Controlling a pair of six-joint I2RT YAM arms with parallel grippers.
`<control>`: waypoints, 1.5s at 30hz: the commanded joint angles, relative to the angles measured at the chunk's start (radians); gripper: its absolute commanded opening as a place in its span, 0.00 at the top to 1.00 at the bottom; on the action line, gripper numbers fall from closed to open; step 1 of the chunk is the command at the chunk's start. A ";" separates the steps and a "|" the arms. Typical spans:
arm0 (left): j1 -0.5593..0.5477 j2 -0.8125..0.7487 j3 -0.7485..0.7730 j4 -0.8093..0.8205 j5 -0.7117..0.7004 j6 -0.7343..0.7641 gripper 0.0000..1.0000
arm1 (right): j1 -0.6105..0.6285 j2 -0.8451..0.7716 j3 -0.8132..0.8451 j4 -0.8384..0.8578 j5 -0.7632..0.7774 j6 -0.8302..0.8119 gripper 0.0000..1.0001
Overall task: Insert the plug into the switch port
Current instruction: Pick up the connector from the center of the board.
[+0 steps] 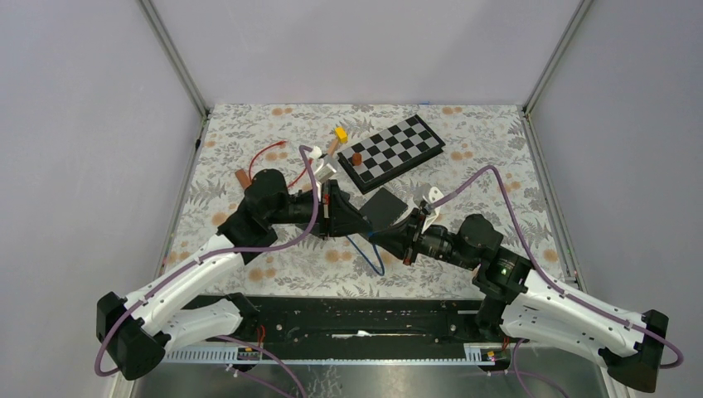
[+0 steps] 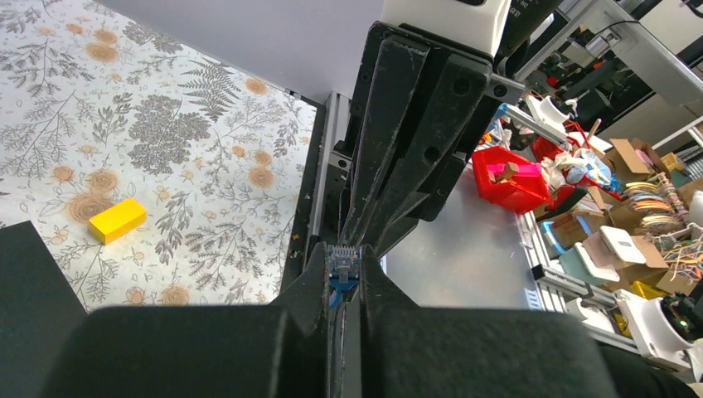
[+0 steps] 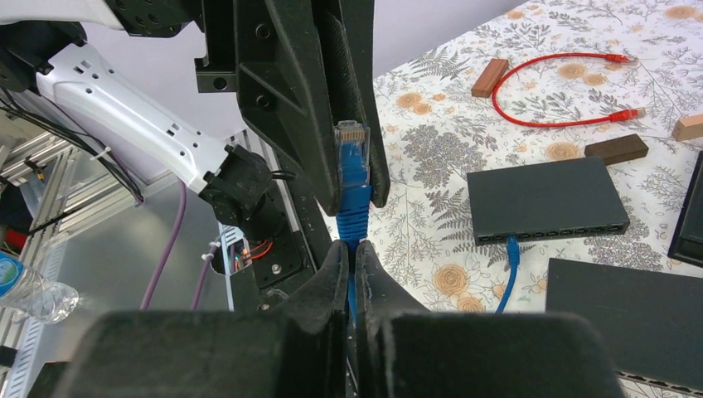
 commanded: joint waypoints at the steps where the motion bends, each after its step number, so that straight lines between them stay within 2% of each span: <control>1: -0.004 -0.001 -0.011 0.067 -0.004 -0.010 1.00 | 0.007 -0.006 0.015 0.068 0.009 0.013 1.00; 3: -0.004 -0.002 -0.011 0.053 -0.033 -0.013 1.00 | 0.007 -0.016 0.008 0.069 0.028 0.011 0.99; 5: -0.005 0.000 -0.006 0.023 -0.070 -0.006 1.00 | 0.006 -0.031 -0.001 0.069 0.052 0.010 0.83; 8: -0.005 0.001 -0.003 -0.014 -0.129 -0.008 1.00 | 0.006 -0.063 -0.019 0.065 0.107 0.008 0.49; 9: -0.004 0.002 -0.003 -0.027 -0.155 -0.016 1.00 | 0.007 -0.075 -0.026 0.059 0.130 0.003 0.42; 12: -0.005 0.004 -0.004 -0.080 -0.323 -0.063 1.00 | 0.007 -0.102 -0.039 0.008 0.200 -0.021 0.30; 18: -0.004 0.059 0.015 -0.269 -0.680 -0.250 1.00 | 0.007 -0.156 -0.130 -0.060 0.424 -0.054 0.28; 22: -0.006 0.087 0.031 -0.443 -0.902 -0.428 1.00 | 0.007 -0.194 -0.215 0.028 0.534 -0.082 0.28; 26: -0.006 0.066 -0.004 -0.565 -1.023 -0.635 1.00 | 0.007 -0.121 -0.205 0.072 0.588 -0.143 0.29; 29: -0.005 0.065 -0.022 -0.665 -1.047 -0.816 1.00 | 0.007 -0.022 -0.143 0.064 0.537 -0.218 0.26; 32: -0.006 0.097 0.007 -0.778 -1.040 -0.959 1.00 | 0.017 0.091 -0.087 0.089 0.486 -0.290 0.28; 35: -0.005 0.119 0.032 -0.865 -1.013 -1.018 1.00 | 0.034 0.177 -0.049 0.140 0.442 -0.322 0.29; 40: -0.004 0.070 -0.038 -0.827 -0.932 -1.086 1.00 | 0.117 0.324 0.015 0.196 0.447 -0.412 0.30; 45: -0.004 0.018 -0.087 -0.821 -0.883 -1.157 1.00 | 0.200 0.379 -0.059 0.395 0.469 -0.526 0.30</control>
